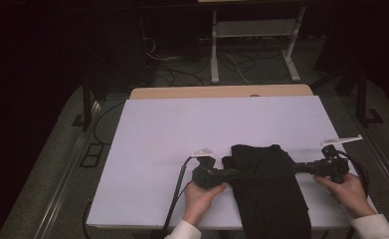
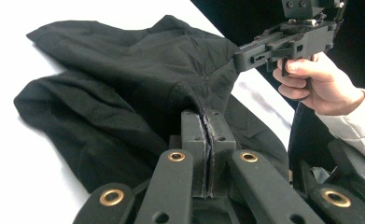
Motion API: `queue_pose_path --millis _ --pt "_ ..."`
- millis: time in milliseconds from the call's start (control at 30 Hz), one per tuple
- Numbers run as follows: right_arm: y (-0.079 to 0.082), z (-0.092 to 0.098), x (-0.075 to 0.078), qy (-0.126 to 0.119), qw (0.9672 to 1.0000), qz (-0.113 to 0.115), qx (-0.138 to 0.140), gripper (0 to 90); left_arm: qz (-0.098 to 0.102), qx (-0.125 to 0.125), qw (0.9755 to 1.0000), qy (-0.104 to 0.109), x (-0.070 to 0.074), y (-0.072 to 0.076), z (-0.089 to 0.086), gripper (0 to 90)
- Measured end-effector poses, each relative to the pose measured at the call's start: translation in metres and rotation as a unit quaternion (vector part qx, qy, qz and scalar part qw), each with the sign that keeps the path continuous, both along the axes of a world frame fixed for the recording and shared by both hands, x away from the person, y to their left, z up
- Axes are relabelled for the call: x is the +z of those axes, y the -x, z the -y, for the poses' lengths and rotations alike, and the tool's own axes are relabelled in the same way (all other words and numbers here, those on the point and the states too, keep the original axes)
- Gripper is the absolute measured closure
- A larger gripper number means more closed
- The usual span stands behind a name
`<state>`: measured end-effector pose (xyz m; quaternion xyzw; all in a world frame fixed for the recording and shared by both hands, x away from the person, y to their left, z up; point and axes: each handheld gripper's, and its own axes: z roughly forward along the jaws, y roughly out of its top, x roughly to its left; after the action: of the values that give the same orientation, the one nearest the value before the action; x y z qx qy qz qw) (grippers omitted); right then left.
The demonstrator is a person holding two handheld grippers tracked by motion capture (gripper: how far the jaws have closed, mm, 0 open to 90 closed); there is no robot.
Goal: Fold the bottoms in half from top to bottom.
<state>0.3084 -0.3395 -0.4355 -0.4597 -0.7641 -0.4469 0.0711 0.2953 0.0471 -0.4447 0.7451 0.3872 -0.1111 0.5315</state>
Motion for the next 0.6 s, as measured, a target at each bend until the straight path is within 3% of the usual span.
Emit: queue_pose_path --millis 267,600 --pt "0.002 -0.003 -0.002 0.011 0.9999 -0.009 0.006 81.4 -0.012 -0.006 0.9999 -0.006 -0.008 0.007 -0.004 87.8" --pt "0.004 -0.005 -0.008 0.03 0.9987 -0.039 0.015 80.5 -0.025 -0.011 0.9994 -0.019 -0.019 0.01 -0.003 87.8"
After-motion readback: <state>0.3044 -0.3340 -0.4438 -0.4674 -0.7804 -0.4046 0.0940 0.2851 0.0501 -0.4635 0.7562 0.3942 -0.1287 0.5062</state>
